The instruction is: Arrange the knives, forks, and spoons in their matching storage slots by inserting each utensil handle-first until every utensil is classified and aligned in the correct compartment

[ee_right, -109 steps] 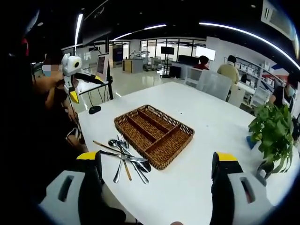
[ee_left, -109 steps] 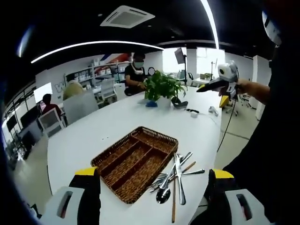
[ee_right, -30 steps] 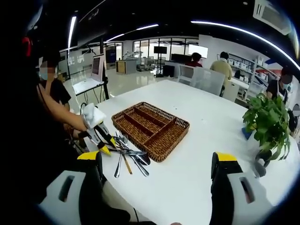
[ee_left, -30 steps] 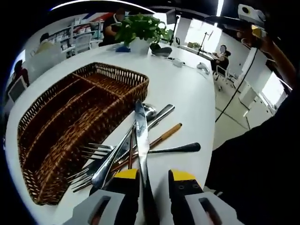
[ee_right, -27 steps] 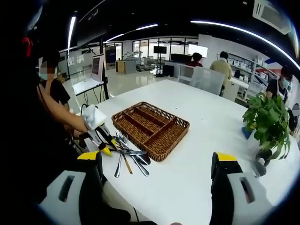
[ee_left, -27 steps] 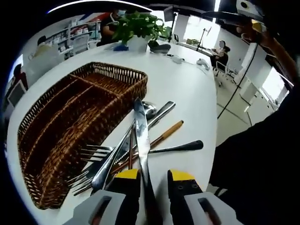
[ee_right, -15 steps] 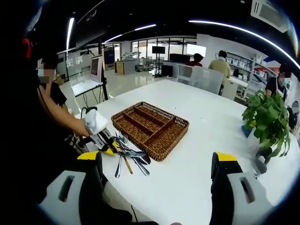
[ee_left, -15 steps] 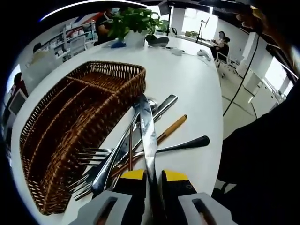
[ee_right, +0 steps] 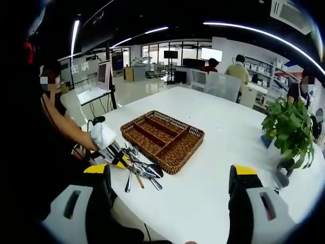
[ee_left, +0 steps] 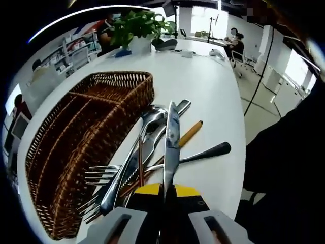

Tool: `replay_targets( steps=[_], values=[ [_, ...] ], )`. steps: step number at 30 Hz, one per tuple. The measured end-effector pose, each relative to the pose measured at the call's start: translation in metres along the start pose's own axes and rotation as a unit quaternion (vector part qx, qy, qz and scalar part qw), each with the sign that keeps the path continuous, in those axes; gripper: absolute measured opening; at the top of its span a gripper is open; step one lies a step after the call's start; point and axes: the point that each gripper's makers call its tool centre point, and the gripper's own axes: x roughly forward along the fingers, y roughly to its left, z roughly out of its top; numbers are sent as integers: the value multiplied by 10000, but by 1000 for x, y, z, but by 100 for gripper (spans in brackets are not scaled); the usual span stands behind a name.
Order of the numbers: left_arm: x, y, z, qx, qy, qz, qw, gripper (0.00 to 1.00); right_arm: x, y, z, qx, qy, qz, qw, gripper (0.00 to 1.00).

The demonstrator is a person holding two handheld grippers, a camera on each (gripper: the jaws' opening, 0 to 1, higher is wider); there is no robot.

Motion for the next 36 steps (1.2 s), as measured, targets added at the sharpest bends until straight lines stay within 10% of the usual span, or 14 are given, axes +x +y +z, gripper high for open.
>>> replay_targets(
  steps=[36],
  values=[
    [-4, -7, 0, 251, 167, -424, 9986, 4, 1, 2, 2, -41, 9, 51, 10000, 98]
  ],
)
